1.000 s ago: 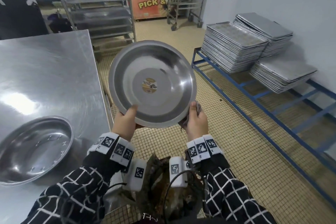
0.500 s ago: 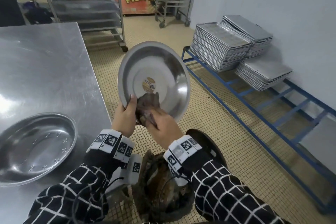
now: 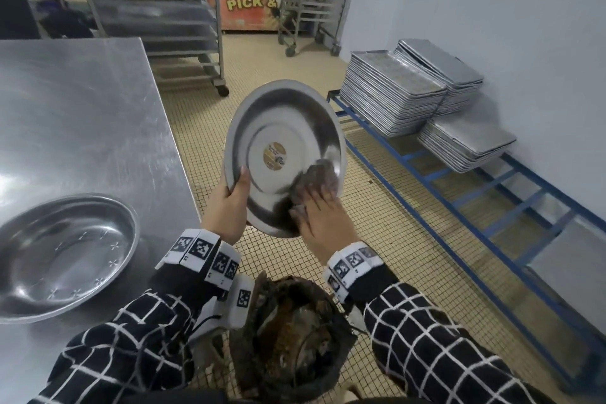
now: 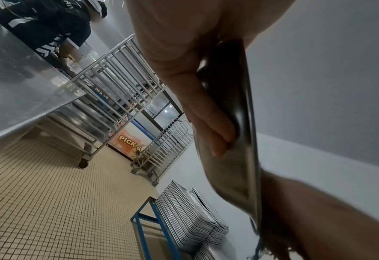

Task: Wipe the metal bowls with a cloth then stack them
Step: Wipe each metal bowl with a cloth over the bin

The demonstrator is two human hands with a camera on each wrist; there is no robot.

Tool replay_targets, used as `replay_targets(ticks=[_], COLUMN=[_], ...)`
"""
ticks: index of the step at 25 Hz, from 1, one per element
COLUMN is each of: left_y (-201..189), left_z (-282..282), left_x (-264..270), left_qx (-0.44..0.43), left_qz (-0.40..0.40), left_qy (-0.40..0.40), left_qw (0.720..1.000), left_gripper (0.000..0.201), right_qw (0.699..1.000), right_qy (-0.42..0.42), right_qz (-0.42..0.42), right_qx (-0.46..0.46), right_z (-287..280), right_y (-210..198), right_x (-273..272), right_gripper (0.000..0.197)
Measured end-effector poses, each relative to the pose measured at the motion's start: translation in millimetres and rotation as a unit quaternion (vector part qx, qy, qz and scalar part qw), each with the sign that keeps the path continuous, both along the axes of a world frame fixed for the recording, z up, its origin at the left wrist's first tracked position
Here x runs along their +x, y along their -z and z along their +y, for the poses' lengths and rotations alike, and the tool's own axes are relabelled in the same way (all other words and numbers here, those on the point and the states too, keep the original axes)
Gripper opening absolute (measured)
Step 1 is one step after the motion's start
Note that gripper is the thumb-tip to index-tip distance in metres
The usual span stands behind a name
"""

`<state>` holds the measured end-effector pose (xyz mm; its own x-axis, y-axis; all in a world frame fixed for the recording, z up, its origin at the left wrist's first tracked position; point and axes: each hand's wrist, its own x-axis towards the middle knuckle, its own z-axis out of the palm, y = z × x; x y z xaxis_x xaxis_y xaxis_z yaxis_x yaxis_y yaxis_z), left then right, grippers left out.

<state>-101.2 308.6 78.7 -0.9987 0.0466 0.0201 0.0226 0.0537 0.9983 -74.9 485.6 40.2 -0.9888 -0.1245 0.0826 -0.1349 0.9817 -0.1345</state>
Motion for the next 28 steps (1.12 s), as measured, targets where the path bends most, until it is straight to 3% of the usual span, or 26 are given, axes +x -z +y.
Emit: replay_targets(ticks=[2,4,7,9,10,12,15,17,18,21,24,26,28], left_y=[-7.6,-14.0,-18.4,-18.7,-19.4,-18.9,-16.4,-14.5,-13.0,-7.9,-3.0,-2.8,0.5], left_z=[5.6,9.3,10.1,9.5,8.5,8.1,4.8,-2.5,-6.7,-20.6,-22.0,-16.5,-4.1], left_x=[3.9,5.9,7.4,5.9,4.9,4.0,4.7,2.7,-0.3,-8.6,-6.5,0.2,7.1], left_qx=[0.006,0.009,0.026,0.029,0.037,0.055,0.06,0.074,0.077,0.076,0.053,0.033,0.009], left_qz=[0.004,0.013,0.028,0.029,0.026,0.019,0.002,-0.025,-0.042,-0.07,0.003,0.071,0.08], left_qy=[-0.016,-0.024,-0.028,-0.03,-0.035,-0.039,-0.029,-0.012,-0.007,-0.01,-0.022,-0.009,0.027], left_qw=[1.0,1.0,0.999,0.999,0.998,0.998,0.998,0.997,0.996,0.995,0.998,0.997,0.996], left_gripper=[0.032,0.023,0.02,0.024,0.025,0.025,0.022,0.018,0.019,0.024,0.023,0.028,0.026], right_qw=[0.991,0.984,0.988,0.979,0.96,0.895,0.794,0.764,0.763,0.787,0.797,0.766,0.721], right_qy=[-0.067,-0.081,0.025,0.081,0.105,0.161,0.244,0.29,0.295,0.267,0.255,0.264,0.283], right_qz=[0.051,0.084,0.086,0.06,0.053,0.062,0.073,0.033,0.009,-0.029,0.036,0.084,0.105], right_qx=[-0.107,-0.137,-0.125,-0.178,-0.254,-0.411,-0.552,-0.576,-0.575,-0.556,-0.546,-0.579,-0.623], right_z=[-28.4,-44.5,-19.8,4.5,11.6,18.2,24.7,33.8,39.1,44.7,34.7,24.3,10.5], right_y=[-2.4,2.6,25.2,31.9,29.5,15.4,-24.4,-43.9,-49.1,-50.5,-44.9,-44.0,-45.0], right_x=[20.2,35.9,31.2,22.8,18.1,8.4,-11.1,-23.3,-26.7,-29.4,-24.6,-22.9,-21.5], right_gripper=[0.056,0.055,0.056,0.055,0.057,0.059,0.046,0.034,0.031,0.028,0.019,0.016,0.01])
